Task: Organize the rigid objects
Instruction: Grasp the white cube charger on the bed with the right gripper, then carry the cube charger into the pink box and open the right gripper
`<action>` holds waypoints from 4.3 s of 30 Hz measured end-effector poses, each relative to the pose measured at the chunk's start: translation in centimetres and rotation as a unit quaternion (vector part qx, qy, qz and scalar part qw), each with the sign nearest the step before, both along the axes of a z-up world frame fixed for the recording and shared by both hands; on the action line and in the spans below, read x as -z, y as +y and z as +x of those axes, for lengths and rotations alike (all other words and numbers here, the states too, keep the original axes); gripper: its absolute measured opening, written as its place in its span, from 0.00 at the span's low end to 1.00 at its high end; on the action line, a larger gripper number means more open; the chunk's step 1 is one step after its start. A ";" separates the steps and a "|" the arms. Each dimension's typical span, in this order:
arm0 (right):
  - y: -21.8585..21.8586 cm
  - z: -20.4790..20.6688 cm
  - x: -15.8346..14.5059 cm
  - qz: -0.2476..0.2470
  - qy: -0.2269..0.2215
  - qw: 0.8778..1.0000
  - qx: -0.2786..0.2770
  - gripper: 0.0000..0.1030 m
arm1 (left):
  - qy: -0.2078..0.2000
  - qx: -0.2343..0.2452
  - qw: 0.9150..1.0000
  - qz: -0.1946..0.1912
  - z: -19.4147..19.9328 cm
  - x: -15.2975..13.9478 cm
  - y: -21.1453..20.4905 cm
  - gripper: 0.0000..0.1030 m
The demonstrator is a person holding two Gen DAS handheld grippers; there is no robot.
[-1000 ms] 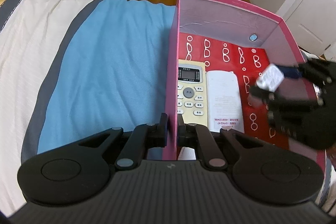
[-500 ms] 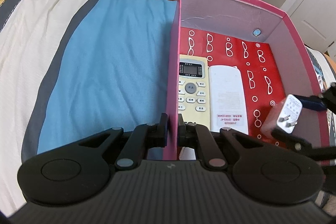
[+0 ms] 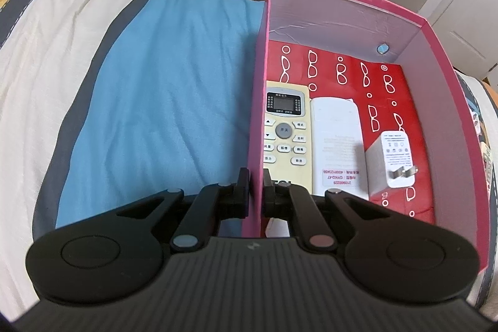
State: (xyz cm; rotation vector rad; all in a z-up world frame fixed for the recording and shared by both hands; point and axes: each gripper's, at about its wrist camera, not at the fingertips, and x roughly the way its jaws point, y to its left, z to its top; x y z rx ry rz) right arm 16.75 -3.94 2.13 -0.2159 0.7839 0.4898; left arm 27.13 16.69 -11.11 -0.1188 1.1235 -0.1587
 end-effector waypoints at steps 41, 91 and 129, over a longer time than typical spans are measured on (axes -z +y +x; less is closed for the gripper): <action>-9.1 10.8 11.6 -0.095 0.023 0.995 0.010 0.72 | 0.008 -0.011 1.000 0.012 0.7 0.3 -0.5 0.05; -3.3 6.6 12.7 -0.060 0.056 0.996 0.032 0.75 | 0.003 -0.020 1.000 -0.002 0.5 0.1 -0.1 0.05; 11.0 5.1 5.4 -0.199 0.123 0.968 -0.097 0.75 | 0.005 -0.013 1.000 -0.010 0.5 0.0 0.3 0.06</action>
